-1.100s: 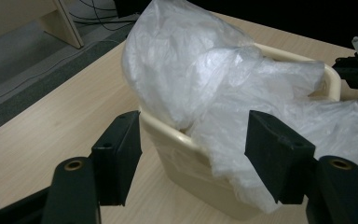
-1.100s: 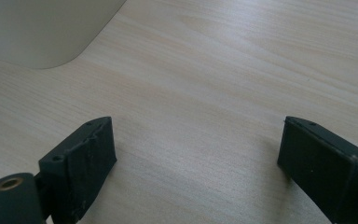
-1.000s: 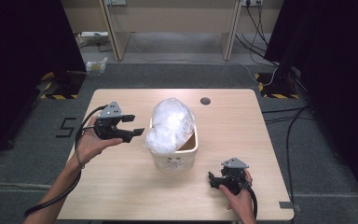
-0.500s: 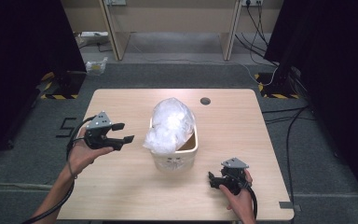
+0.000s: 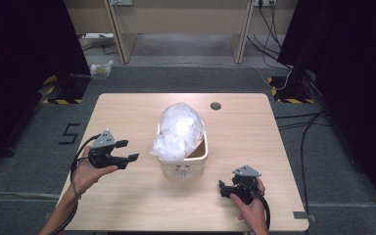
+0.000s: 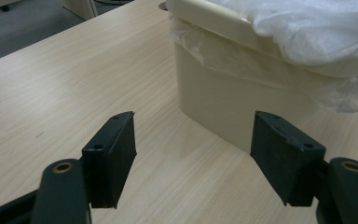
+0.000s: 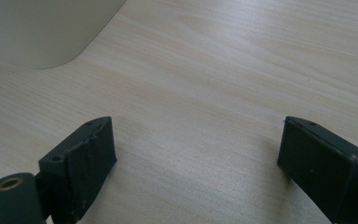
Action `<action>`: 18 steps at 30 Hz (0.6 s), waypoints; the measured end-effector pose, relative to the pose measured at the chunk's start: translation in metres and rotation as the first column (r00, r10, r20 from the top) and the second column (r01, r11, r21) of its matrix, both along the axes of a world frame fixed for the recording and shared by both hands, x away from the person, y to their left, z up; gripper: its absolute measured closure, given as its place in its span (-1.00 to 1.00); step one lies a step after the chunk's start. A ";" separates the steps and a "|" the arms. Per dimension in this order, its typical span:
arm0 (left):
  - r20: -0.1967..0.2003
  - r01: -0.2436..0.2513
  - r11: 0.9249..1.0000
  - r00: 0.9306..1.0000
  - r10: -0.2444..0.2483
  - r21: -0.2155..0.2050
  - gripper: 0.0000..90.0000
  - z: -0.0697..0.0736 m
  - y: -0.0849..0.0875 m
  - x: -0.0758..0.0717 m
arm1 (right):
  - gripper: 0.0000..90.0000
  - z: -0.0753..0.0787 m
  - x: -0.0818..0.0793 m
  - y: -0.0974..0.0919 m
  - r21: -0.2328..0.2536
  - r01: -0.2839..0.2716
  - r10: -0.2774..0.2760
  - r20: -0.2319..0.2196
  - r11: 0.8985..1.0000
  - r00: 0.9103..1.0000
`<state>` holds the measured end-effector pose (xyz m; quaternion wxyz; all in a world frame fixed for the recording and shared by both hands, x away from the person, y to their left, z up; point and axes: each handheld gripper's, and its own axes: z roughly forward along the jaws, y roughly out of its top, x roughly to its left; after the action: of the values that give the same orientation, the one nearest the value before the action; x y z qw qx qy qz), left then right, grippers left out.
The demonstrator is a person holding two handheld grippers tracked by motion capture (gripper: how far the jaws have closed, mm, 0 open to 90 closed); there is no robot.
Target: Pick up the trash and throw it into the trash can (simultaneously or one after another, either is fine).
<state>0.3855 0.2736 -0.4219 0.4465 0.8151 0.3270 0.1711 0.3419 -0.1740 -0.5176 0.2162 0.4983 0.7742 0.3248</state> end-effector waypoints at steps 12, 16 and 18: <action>0.022 -0.031 1.000 0.999 0.031 0.005 -0.41 -0.016 0.004 -0.009 | -0.75 0.000 0.000 0.000 -0.001 -0.001 0.001 0.000 1.000 1.000; 0.015 -0.026 1.000 1.000 0.026 0.016 -0.42 -0.021 0.005 -0.012 | -0.75 0.000 0.000 0.000 -0.001 -0.001 0.001 0.001 1.000 1.000; 0.018 -0.025 1.000 1.000 0.024 0.017 -0.43 -0.025 0.005 -0.014 | -0.75 0.000 0.000 0.000 0.000 0.000 0.000 0.000 1.000 1.000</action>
<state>0.3716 0.2789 -0.4466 0.4401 0.8134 0.3315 0.1866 0.3419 -0.1740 -0.5176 0.2162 0.4983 0.7742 0.3249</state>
